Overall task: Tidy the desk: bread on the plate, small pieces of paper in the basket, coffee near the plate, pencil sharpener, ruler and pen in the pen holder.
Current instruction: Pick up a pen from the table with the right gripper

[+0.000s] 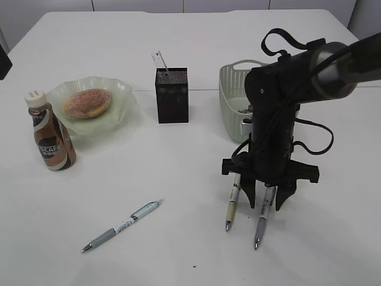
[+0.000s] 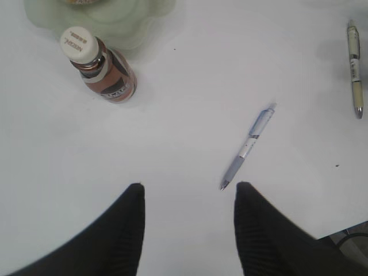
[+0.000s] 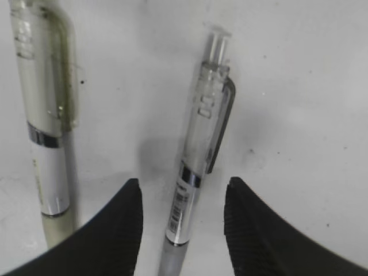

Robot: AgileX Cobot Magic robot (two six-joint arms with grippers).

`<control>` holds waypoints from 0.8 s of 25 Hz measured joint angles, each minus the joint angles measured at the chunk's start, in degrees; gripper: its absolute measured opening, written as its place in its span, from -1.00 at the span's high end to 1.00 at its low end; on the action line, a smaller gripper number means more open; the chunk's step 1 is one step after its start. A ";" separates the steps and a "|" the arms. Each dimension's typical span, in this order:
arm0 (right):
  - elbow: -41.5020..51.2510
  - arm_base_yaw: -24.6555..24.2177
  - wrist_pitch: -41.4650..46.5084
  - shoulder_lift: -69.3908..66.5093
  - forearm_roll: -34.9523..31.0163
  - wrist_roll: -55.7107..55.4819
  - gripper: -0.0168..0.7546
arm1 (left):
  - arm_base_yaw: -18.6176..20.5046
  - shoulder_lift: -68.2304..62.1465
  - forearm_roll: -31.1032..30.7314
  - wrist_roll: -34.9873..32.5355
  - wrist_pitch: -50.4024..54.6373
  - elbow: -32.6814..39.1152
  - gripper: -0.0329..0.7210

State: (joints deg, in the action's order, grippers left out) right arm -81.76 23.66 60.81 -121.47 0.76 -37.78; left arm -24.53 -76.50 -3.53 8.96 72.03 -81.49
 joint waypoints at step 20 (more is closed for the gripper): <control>0.00 0.00 1.59 -0.94 1.02 -0.13 0.23 | 0.00 0.00 0.00 0.00 0.00 0.00 -0.07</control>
State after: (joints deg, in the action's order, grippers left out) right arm -81.76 23.66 62.39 -122.41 1.78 -37.91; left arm -24.53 -76.50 -3.53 8.96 72.03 -81.49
